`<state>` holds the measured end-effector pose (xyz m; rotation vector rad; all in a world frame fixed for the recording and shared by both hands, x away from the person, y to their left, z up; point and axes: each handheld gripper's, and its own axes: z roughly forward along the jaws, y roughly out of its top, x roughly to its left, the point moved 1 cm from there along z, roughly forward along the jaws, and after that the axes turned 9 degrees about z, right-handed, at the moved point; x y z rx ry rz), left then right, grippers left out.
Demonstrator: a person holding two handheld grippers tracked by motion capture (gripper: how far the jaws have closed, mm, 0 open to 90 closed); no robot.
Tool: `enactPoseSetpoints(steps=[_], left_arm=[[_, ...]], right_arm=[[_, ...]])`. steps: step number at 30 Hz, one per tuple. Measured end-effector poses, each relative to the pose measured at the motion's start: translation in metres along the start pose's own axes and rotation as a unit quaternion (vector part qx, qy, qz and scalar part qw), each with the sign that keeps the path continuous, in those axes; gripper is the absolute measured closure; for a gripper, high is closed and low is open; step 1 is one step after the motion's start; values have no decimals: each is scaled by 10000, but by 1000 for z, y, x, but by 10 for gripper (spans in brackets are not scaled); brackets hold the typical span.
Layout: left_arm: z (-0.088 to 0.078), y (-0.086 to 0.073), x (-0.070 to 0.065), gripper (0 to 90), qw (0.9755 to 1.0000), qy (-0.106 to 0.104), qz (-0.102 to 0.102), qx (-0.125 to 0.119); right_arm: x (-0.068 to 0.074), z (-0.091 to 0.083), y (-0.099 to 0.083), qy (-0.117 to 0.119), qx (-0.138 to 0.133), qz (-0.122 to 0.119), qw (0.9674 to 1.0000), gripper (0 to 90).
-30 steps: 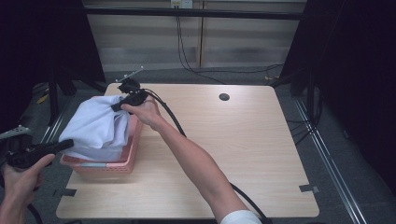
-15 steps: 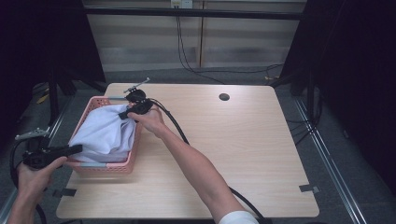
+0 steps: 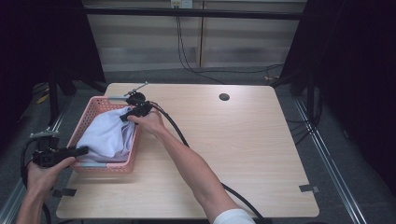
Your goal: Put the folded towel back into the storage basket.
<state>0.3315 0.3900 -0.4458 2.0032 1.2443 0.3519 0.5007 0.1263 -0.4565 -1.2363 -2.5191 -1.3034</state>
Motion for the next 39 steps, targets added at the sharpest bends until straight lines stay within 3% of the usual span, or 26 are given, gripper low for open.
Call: enactPoseSetpoints(steps=[3, 7, 17, 20, 26, 32, 39], left_arm=[[-3, 3, -4, 437, 10000, 37, 85, -21], [-9, 7, -12, 406, 9997, 41, 206, -147], [-18, 13, -39, 414, 9987, 48, 190, -476], [-19, 13, -49, 398, 9987, -2, 285, -434], [-10, 15, -75, 389, 9974, -34, 494, -520], [4, 26, -102, 385, 9956, -231, 691, -585], [22, 33, -130, 393, 9929, -443, 919, -617]], right_arm=[[-2, -5, 3, -48, -93, -69, 9999, 406], [-3, -17, 7, -10, -193, -118, 9997, 354], [-13, -58, -5, 166, -276, -325, 9990, 309], [-18, -75, -12, 173, -383, -333, 9986, 308], [-29, -118, -33, 131, -568, -448, 9973, 291], [-38, -158, -54, 31, -719, -459, 9964, 297], [-47, -189, -82, -5, -885, -446, 9951, 298]])
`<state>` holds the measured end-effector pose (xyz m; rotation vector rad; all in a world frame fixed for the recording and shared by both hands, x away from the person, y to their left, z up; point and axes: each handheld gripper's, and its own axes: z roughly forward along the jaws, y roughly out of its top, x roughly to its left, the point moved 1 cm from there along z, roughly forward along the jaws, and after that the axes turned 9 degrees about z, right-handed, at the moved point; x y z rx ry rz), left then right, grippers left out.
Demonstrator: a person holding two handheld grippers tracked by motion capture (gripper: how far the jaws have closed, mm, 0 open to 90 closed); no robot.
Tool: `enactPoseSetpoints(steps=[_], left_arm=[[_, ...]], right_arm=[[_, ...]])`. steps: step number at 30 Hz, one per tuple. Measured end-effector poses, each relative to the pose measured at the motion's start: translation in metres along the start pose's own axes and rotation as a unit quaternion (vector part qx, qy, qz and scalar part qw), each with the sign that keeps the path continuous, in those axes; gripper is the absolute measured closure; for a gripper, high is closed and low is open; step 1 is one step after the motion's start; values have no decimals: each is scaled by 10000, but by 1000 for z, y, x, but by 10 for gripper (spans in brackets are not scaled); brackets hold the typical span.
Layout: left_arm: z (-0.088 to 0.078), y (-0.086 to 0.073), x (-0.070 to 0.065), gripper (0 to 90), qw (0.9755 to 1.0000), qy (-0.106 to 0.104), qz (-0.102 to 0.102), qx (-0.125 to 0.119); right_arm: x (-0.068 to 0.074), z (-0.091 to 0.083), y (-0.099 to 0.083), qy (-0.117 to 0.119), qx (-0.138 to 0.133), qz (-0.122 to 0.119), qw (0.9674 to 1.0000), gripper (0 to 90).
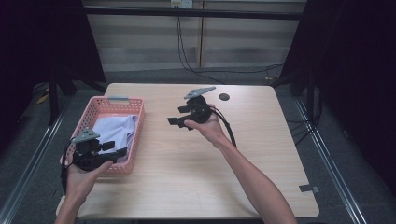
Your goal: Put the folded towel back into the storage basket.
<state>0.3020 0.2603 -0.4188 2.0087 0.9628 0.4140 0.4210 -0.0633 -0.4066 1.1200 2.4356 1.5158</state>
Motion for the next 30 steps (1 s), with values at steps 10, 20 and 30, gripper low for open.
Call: enactPoseSetpoints(steps=[10, 20, 30], left_arm=[[35, 14, -39, 390, 9994, -182, 265, 111], [61, 20, -77, 396, 9961, -550, 648, 224], [74, -2, -106, 309, 9927, -948, 614, 428]], right_arm=[[-13, -54, -43, -167, -118, 129, 9997, 313], [-28, -138, -94, -756, -209, 260, 9966, 292], [-34, -186, -167, -1206, -147, 759, 9897, 279]])
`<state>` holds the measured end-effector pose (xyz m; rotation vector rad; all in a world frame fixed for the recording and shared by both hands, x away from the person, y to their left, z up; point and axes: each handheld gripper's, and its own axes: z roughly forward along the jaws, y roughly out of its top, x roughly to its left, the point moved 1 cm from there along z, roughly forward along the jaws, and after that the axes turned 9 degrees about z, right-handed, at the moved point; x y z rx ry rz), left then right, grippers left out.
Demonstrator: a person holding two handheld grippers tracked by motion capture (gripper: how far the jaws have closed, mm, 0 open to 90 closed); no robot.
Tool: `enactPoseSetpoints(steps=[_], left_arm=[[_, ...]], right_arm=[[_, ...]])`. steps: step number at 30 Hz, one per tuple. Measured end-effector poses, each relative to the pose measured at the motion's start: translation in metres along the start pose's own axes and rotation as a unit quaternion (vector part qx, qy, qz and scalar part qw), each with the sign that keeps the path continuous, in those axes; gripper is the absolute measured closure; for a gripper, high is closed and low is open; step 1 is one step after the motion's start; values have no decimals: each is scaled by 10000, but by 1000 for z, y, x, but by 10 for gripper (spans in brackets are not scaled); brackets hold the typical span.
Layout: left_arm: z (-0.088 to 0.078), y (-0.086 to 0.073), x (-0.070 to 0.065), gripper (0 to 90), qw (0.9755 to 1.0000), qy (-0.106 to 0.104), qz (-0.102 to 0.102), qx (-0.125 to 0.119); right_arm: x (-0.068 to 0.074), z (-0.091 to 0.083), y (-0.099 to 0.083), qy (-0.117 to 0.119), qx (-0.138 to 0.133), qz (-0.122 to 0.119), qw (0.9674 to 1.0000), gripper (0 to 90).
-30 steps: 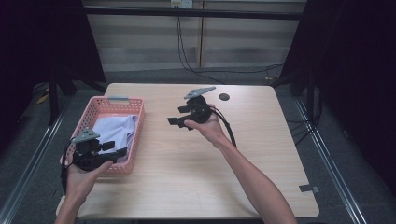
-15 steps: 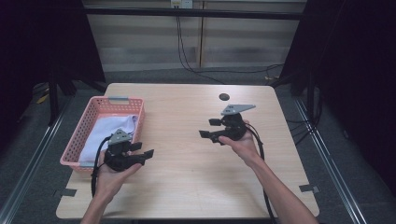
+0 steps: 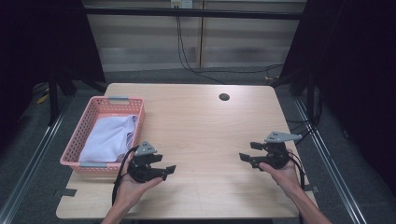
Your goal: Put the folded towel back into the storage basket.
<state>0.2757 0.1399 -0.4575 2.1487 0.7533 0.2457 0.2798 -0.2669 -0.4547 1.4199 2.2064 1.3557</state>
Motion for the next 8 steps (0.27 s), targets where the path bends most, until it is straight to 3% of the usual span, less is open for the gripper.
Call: enactPoseSetpoints(steps=[4, 6, 8], left_arm=[[-2, -17, -11, 303, 9999, -72, -4, 105], [-3, -26, -15, 311, 10000, 44, 46, 19], [-3, -30, -14, 317, 10000, 29, -9, 78]], right_arm=[[-2, -12, -20, -117, -31, 185, 9998, 254], [-3, -15, -30, -212, -26, 170, 9996, 233], [-4, -15, -34, -284, 45, 144, 9995, 226]])
